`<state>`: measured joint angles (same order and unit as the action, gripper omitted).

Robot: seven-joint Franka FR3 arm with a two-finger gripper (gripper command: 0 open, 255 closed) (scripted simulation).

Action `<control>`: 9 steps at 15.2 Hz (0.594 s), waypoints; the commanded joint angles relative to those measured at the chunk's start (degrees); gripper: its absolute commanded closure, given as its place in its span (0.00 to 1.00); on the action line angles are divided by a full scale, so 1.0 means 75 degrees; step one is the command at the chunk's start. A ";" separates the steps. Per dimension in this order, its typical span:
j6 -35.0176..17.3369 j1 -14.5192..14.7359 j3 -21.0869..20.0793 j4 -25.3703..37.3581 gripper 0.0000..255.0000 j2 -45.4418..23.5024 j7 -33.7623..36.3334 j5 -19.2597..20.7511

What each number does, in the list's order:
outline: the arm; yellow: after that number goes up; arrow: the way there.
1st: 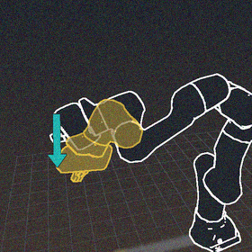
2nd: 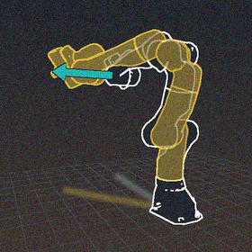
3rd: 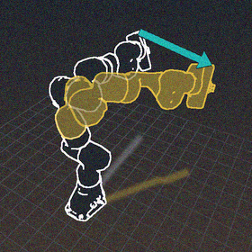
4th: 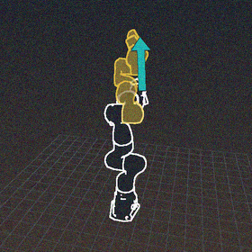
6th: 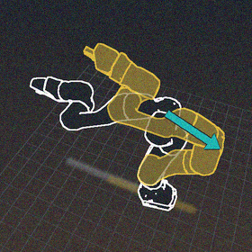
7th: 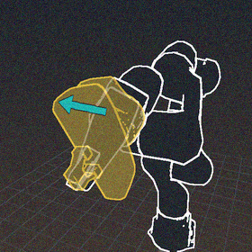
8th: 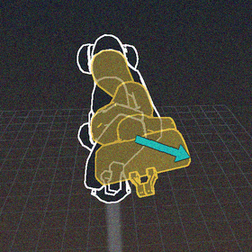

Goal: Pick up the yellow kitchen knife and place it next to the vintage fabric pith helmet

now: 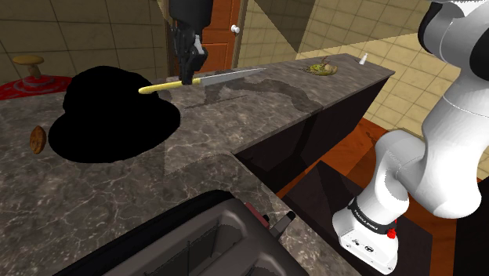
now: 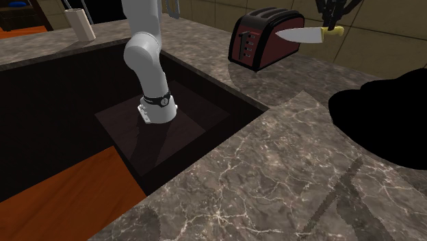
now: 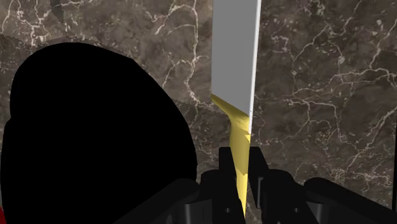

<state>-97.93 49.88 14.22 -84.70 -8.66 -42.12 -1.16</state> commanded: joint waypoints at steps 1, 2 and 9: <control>0.0258 -0.0014 0.0004 0.0339 1.00 -0.0087 -0.0010 -0.0022; 0.0286 -0.0016 0.0005 0.0373 1.00 -0.0092 -0.0011 -0.0023; 0.0760 0.0516 -0.0377 0.1931 1.00 -0.1203 0.0965 -0.0096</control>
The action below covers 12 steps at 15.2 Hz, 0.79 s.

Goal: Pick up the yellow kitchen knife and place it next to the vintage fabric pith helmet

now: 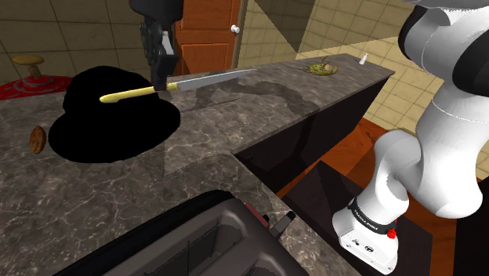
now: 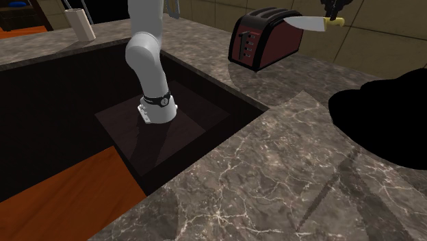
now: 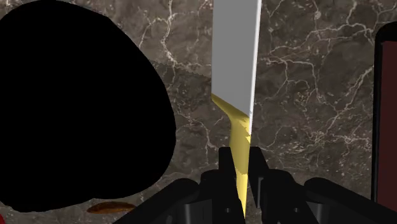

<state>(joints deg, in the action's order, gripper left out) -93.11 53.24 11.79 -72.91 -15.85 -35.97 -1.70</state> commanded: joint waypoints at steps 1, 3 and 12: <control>0.0219 0.0138 -0.0100 0.0663 1.00 -0.0451 0.0276 -0.0036; 0.0464 0.0268 -0.0189 0.1366 1.00 -0.0917 0.0532 -0.0065; 0.0510 0.0604 -0.0348 0.2374 1.00 -0.1896 0.1089 -0.0102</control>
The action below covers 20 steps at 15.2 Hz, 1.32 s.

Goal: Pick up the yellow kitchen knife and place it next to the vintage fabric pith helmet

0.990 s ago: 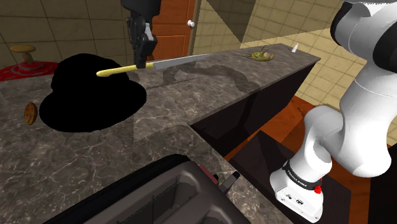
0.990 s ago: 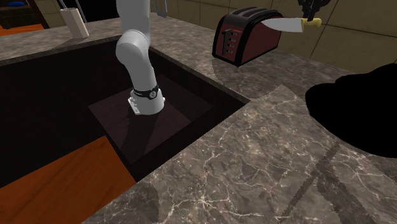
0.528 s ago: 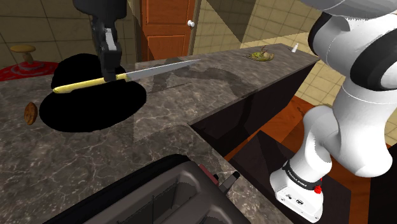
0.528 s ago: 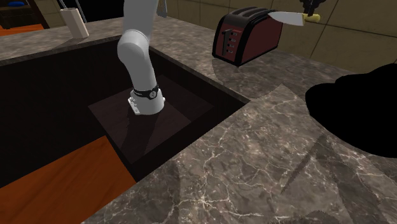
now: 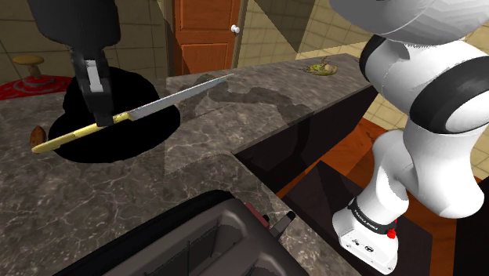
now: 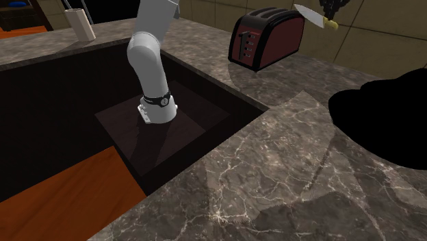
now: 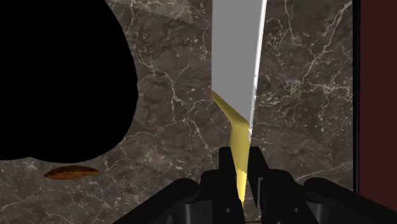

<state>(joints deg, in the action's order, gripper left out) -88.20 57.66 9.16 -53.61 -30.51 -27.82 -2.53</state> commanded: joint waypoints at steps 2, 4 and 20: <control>-0.0441 0.0047 0.0006 -0.0631 1.00 0.0195 0.0009 0.0027; -0.0717 0.0075 0.0007 -0.1016 1.00 0.0304 0.0015 0.0043; -0.2544 0.0185 0.0000 -0.3151 1.00 0.0611 0.0050 0.0086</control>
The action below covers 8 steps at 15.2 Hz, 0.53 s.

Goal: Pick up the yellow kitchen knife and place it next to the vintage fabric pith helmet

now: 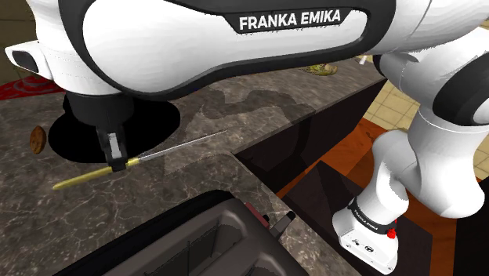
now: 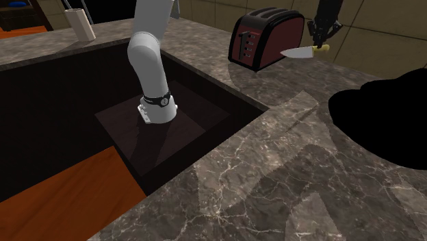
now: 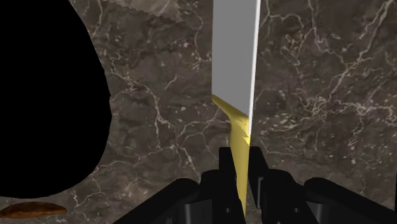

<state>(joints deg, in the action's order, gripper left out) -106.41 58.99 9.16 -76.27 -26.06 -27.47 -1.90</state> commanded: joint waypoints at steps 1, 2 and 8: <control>-0.0217 0.0010 -0.0002 -0.0227 1.00 0.0015 0.0004 0.0002; -0.0317 0.0013 -0.0003 -0.0322 1.00 0.0009 0.0005 0.0001; -0.0895 0.0024 -0.0014 -0.0829 1.00 -0.0064 0.0009 -0.0011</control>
<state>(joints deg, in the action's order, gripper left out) -112.33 59.19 9.06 -81.76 -26.49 -27.37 -1.96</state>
